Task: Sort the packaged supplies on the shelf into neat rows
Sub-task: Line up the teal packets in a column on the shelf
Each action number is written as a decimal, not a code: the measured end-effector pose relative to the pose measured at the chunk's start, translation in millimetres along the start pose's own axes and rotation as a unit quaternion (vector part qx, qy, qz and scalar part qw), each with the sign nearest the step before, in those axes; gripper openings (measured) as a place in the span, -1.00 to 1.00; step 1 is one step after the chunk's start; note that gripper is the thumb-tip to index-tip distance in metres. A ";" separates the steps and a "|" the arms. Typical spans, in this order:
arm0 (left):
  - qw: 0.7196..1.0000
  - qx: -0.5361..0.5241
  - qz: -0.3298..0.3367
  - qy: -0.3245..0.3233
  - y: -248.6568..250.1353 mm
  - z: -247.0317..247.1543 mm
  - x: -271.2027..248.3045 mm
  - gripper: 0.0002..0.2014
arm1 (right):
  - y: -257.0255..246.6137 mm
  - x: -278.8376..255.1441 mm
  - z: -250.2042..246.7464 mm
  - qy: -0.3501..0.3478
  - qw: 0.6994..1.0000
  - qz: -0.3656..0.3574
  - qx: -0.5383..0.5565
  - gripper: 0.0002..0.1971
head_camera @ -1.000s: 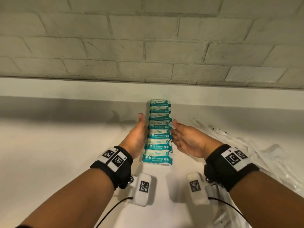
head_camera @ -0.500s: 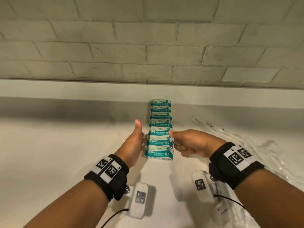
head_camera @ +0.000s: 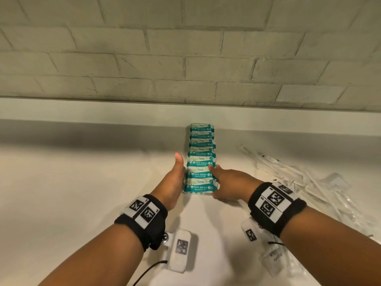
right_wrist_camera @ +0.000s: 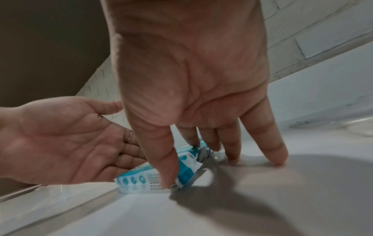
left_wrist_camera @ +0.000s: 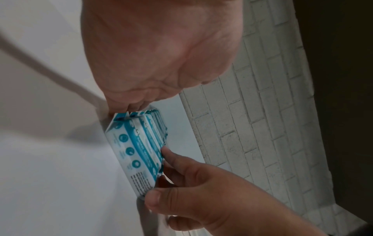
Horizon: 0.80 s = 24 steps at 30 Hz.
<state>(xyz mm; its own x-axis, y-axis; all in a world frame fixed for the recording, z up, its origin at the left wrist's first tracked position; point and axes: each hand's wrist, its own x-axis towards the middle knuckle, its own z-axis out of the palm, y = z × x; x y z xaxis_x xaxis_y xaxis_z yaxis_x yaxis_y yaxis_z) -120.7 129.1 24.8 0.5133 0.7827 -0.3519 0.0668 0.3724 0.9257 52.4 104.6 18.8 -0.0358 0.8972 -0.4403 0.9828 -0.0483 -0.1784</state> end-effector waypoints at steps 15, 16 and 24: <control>0.725 0.688 0.004 -0.038 -3.2 -1.4 18.9 -0.29 | -1.1 28.8 1.1 0.017 0.994 -0.072 -0.076 0.05; 0.714 0.699 0.011 -0.035 -3.0 0.3 19.6 -0.29 | -1.6 28.1 0.7 0.016 0.995 -0.064 -0.080 0.06; 0.734 0.676 0.066 -0.014 2.2 11.5 4.7 -0.26 | 47.3 -51.9 -32.3 0.050 0.994 0.000 0.094 -0.36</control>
<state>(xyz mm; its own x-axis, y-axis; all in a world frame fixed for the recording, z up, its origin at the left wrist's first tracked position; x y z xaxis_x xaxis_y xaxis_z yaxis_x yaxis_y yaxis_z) -108.3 127.9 26.8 0.6084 0.7494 -0.2614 0.7925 -0.5561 0.2502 106.6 70.0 61.7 -0.0084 0.9356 -0.3530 0.9311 -0.1214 -0.3440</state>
